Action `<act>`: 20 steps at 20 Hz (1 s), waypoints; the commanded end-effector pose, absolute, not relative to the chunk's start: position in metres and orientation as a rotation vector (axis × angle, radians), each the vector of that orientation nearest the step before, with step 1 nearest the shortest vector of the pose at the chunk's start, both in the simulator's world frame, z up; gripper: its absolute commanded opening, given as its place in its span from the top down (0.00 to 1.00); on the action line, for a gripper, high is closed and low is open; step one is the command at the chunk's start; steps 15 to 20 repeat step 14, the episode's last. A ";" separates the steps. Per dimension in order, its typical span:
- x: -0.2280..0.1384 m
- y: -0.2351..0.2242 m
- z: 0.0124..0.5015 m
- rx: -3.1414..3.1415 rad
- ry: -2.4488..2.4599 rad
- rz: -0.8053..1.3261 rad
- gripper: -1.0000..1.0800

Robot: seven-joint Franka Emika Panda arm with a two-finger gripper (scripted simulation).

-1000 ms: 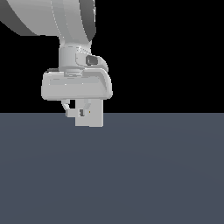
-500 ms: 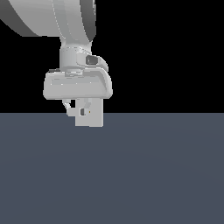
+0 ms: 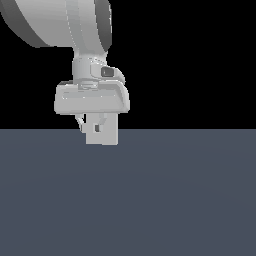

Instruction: Plug the charger into the wall socket.

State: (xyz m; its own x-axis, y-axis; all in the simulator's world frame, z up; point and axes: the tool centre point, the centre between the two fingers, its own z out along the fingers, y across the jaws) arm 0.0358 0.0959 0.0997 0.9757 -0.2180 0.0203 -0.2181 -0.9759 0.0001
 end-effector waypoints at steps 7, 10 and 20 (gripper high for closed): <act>0.062 0.089 0.100 3.120 -0.346 0.032 1.00; 0.067 0.089 0.100 3.120 -0.346 0.032 1.00; 0.069 0.088 0.100 3.120 -0.346 0.032 1.00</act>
